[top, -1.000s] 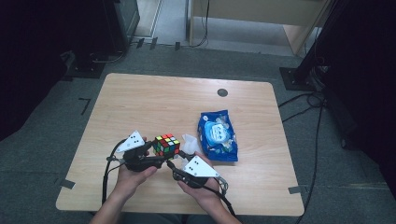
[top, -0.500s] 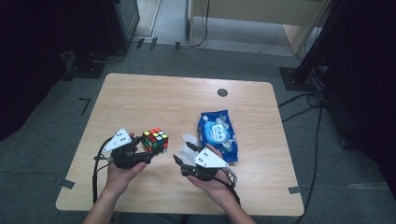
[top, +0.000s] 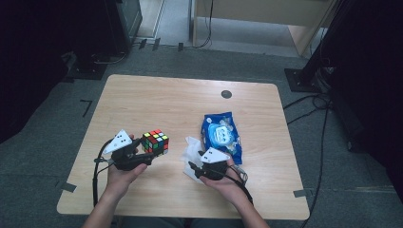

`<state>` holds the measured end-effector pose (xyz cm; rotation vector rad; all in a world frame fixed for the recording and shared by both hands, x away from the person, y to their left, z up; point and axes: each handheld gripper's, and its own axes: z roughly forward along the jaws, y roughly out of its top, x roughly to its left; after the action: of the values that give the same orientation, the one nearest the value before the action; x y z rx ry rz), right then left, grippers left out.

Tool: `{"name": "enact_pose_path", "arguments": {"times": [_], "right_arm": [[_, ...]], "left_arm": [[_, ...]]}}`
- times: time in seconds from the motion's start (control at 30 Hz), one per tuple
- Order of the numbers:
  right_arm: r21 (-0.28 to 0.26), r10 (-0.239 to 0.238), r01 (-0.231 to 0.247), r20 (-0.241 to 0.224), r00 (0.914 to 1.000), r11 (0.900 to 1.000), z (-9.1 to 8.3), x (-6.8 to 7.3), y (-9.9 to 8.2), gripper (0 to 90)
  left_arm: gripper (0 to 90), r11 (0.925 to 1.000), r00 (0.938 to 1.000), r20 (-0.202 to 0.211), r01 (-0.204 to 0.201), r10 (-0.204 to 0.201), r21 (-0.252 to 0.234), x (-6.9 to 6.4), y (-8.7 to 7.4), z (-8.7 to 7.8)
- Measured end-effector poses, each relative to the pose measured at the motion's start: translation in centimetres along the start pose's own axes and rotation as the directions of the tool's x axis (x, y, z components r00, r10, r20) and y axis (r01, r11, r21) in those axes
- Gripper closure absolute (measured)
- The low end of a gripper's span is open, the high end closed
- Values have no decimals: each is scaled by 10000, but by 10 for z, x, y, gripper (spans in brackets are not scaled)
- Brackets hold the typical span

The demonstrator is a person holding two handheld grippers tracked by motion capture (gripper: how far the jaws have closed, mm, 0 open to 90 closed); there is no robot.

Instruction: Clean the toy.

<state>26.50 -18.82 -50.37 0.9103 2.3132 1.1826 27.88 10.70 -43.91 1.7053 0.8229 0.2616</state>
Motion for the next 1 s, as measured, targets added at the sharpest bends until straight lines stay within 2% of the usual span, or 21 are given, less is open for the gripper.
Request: {"name": "enact_pose_path", "arguments": {"times": [0.07, 0.1, 0.23, 0.27, 0.3, 0.33, 0.37, 0.4, 0.43, 0.47, 0.5, 0.53, 0.57, 0.6, 0.67, 0.7, 0.77, 0.8, 0.87, 0.93, 1.0], "right_arm": [[591, -130, 121, 154, 9998, 9982, 2, -1, -3, 575], [591, -130, 121, 154, 9998, 9982, 2, -1, -3, 575], [1303, 1, -45, 338, 9994, 9915, 3, -2, -5, 704], [1473, 61, -101, 280, 9996, 9890, 4, -2, -6, 738], [1726, 390, -413, 167, 9991, 9841, 6, 0, -6, 781], [1718, 546, -566, 166, 9984, 9835, 7, 1, -6, 789], [1718, 546, -566, 166, 9984, 9835, 7, 1, -6, 789], [1736, 773, -781, 113, 9969, 9817, 7, 3, -5, 790], [1594, 1217, -1180, -138, 9925, 9801, 10, 7, -4, 763], [1594, 1217, -1180, -138, 9925, 9801, 10, 7, -4, 763], [1447, 1621, -1556, -338, 9862, 9772, 12, 11, -4, 725], [952, 2068, -1967, -1115, 9720, 9758, 18, 19, -6, 612], [952, 2068, -1967, -1115, 9720, 9758, 18, 19, -6, 612], [712, 2088, -2005, -1395, 9680, 9771, 20, 23, -6, 579], [398, 1913, -1872, -1940, 9622, 9815, 21, 29, -4, 552], [149, 1691, -1697, -2088, 9632, 9854, 20, 30, -2, 529], [-363, 837, -925, -1967, 9769, 9950, 15, 29, 2, 482], [-573, 254, -355, -1679, 9855, 9977, 14, 24, 4, 415], [-533, 131, -222, -1658, 9861, 9983, 14, 23, 3, 408], [2, -131, 133, -1736, 9847, 9999, 16, 23, 1, 411], [629, -418, 529, -1663, 9852, 9966, 19, 26, -2, 450]], "left_arm": [[342, 10000, 10000, 55, -10, 10, 27, -1, 0, 1], [342, 10000, 10000, 55, -10, 10, 27, -1, 0, 1], [342, 9999, 9999, 71, -81, 80, 69, -2, -1, 1], [342, 9999, 9999, 83, -83, 82, 92, -2, -1, 1], [342, 9999, 9999, 97, -68, 67, 98, -2, -1, 2], [342, 9999, 9999, 113, -58, 57, 98, -2, -1, 2], [342, 9999, 9999, 109, -66, 65, 110, -2, -1, 2], [342, 9999, 9999, 112, -90, 89, 114, -2, -1, 3], [342, 9999, 9999, 126, -78, 77, 125, -2, -1, 3], [342, 9998, 9999, 134, -97, 95, 145, -2, -2, 3], [342, 9998, 9999, 128, -90, 88, 153, -2, -2, 4], [342, 9998, 9999, 128, -89, 87, 160, -2, -2, 4], [342, 9998, 9998, 144, -111, 108, 175, -3, -2, 4], [342, 9998, 9998, 147, -130, 128, 170, -3, -2, 4], [342, 9997, 9997, 182, -161, 158, 165, -2, -2, 3], [342, 9998, 9997, 200, -134, 131, 119, -2, -2, 2], [342, 9999, 9996, 267, -93, 90, 116, -1, -2, 2], [342, 9999, 9996, 284, -89, 85, 127, -1, -2, 2], [342, 9997, 9994, 312, -125, 118, 212, -1, -3, 4], [342, 9995, 9992, 366, -166, 156, 269, -3, -3, 6], [342, 9991, 9988, 414, -284, 271, 305, -5, -3, 6]]}}
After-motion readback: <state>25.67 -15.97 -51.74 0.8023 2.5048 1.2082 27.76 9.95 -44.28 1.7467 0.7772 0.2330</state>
